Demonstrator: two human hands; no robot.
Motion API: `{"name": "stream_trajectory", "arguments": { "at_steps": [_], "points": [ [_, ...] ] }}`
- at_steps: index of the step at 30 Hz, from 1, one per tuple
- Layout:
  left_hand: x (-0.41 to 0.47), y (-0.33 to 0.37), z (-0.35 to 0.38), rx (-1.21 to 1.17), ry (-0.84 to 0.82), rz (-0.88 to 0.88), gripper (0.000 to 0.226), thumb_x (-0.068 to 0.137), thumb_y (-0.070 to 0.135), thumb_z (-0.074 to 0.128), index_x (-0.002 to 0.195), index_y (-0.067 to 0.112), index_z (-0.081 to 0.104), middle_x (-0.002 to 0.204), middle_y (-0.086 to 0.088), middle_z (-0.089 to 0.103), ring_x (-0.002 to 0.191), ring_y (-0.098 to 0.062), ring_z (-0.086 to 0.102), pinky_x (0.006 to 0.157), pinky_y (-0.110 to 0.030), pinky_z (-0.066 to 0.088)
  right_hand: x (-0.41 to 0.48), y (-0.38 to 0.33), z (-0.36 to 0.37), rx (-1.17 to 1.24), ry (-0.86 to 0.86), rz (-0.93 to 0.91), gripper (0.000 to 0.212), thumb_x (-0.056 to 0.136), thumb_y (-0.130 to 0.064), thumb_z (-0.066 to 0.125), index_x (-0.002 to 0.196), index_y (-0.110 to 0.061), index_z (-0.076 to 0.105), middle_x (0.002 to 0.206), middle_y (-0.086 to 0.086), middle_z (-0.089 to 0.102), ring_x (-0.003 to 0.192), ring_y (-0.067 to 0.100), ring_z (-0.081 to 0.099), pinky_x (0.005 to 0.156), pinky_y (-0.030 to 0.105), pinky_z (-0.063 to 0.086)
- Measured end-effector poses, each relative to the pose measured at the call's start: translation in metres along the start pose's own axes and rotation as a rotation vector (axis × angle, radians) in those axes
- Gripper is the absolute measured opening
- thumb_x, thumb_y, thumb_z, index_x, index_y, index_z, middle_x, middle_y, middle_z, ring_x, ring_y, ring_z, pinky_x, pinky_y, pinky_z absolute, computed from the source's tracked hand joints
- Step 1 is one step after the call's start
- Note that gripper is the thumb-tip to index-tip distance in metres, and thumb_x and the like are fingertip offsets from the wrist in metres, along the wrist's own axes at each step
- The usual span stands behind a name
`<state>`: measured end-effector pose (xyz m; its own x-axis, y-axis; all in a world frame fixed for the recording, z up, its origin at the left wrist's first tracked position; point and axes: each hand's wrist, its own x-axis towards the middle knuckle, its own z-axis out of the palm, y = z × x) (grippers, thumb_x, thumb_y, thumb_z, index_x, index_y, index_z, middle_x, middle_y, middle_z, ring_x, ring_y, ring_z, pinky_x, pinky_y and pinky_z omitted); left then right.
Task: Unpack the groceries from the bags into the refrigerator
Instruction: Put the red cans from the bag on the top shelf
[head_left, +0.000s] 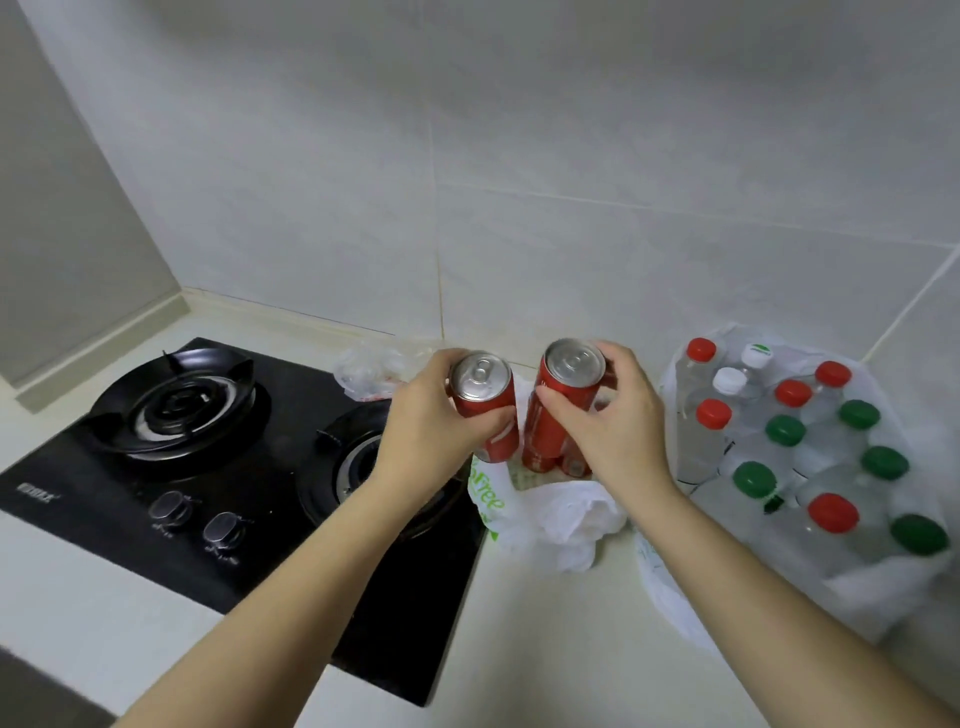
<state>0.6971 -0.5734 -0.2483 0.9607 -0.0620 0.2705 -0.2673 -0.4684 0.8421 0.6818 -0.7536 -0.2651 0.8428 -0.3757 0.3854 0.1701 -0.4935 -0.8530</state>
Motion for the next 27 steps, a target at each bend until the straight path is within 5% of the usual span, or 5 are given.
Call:
{"name": "stream_trajectory", "arguments": {
  "at_steps": [4, 9, 12, 27],
  "points": [
    [-0.042, 0.007, -0.042, 0.004, 0.072, -0.023, 0.051, 0.068, 0.026, 0.083, 0.11, 0.036, 0.056, 0.091, 0.026, 0.063, 0.086, 0.019, 0.057, 0.07, -0.001, 0.043, -0.036, -0.03, 0.01, 0.089, -0.02, -0.034, 0.056, 0.066, -0.038, 0.083, 0.115, -0.028, 0.059, 0.11, -0.015, 0.064, 0.102, 0.006, 0.062, 0.088, 0.031, 0.053],
    [-0.107, -0.032, -0.067, 0.039, 0.054, -0.106, 0.053, 0.066, 0.03, 0.082, 0.112, 0.038, 0.057, 0.1, 0.023, 0.065, 0.093, 0.006, 0.061, 0.083, -0.02, 0.051, -0.109, -0.018, 0.023, 0.1, -0.111, 0.019, 0.052, 0.066, -0.03, 0.087, 0.11, -0.035, 0.06, 0.108, -0.02, 0.064, 0.101, -0.001, 0.06, 0.086, 0.022, 0.051],
    [-0.152, -0.062, -0.071, 0.072, 0.049, -0.171, 0.053, 0.064, 0.03, 0.083, 0.111, 0.037, 0.058, 0.101, 0.022, 0.066, 0.094, 0.002, 0.062, 0.085, -0.026, 0.053, -0.159, 0.004, 0.031, 0.059, -0.153, 0.102, 0.057, 0.065, -0.027, 0.088, 0.114, -0.028, 0.06, 0.112, -0.012, 0.065, 0.1, 0.006, 0.062, 0.085, 0.029, 0.054],
    [-0.242, -0.127, -0.055, 0.09, 0.038, -0.232, 0.053, 0.068, 0.03, 0.082, 0.113, 0.036, 0.055, 0.101, 0.026, 0.061, 0.097, 0.004, 0.057, 0.084, -0.03, 0.054, -0.252, 0.036, 0.05, 0.013, -0.177, 0.179, 0.057, 0.067, -0.024, 0.086, 0.117, -0.024, 0.059, 0.113, -0.011, 0.061, 0.1, -0.003, 0.056, 0.084, 0.019, 0.047]
  ]
}}
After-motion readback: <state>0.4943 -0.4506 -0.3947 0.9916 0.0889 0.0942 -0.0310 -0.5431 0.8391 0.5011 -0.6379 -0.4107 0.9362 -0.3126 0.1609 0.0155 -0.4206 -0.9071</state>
